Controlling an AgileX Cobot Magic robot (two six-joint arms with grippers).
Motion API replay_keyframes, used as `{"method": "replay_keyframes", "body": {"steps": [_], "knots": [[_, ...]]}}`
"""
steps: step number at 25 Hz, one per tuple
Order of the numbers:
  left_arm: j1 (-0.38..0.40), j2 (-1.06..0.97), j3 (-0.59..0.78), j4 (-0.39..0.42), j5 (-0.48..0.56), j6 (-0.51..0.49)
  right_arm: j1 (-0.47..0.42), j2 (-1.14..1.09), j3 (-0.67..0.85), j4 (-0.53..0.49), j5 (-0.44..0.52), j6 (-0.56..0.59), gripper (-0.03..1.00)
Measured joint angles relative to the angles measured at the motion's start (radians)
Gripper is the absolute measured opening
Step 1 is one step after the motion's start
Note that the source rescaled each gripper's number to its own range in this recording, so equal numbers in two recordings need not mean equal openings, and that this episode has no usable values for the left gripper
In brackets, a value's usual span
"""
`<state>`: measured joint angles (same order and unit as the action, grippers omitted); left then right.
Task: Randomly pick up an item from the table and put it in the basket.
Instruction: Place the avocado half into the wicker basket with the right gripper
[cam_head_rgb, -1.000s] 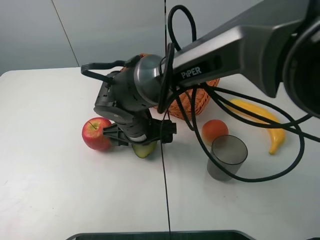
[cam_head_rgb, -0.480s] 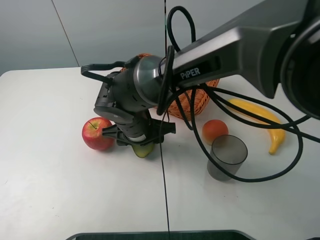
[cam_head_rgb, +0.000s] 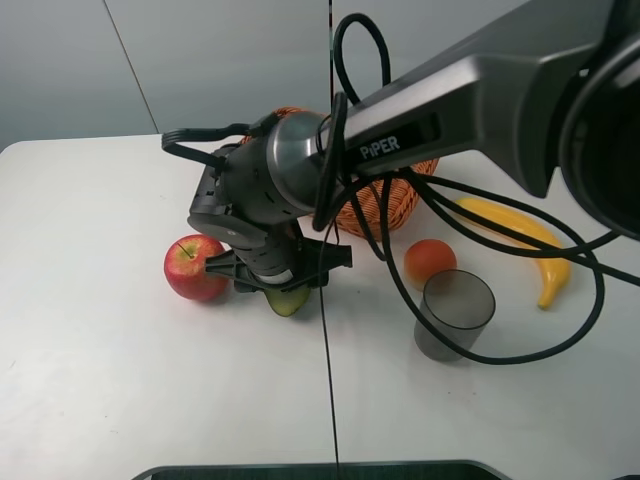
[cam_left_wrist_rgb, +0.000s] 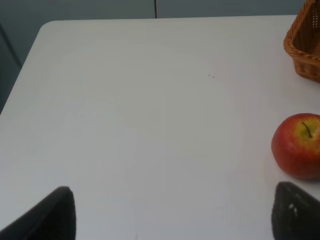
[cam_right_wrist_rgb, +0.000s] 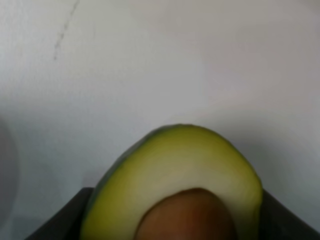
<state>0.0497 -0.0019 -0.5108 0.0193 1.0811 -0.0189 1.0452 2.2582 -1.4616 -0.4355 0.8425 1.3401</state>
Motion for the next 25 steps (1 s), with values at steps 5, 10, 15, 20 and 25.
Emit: {"method": "replay_keyframes", "body": {"steps": [5,10,15,20,25], "knots": [[0.0,0.0,0.0,0.0,0.0,0.0,0.0,0.0,0.0,0.002,0.002,-0.014,0.03],[0.0,0.0,0.0,0.0,0.0,0.0,0.0,-0.044,0.0,0.02,0.011,-0.102,0.03],[0.0,0.0,0.0,0.0,0.0,0.0,0.0,-0.129,0.0,0.099,0.017,-0.267,0.03],[0.0,0.0,0.0,0.0,0.0,0.0,-0.026,-0.221,0.0,0.183,0.03,-0.419,0.03],[0.0,0.0,0.0,0.0,0.0,0.0,-0.097,-0.287,-0.008,0.194,0.06,-0.513,0.03]]}}
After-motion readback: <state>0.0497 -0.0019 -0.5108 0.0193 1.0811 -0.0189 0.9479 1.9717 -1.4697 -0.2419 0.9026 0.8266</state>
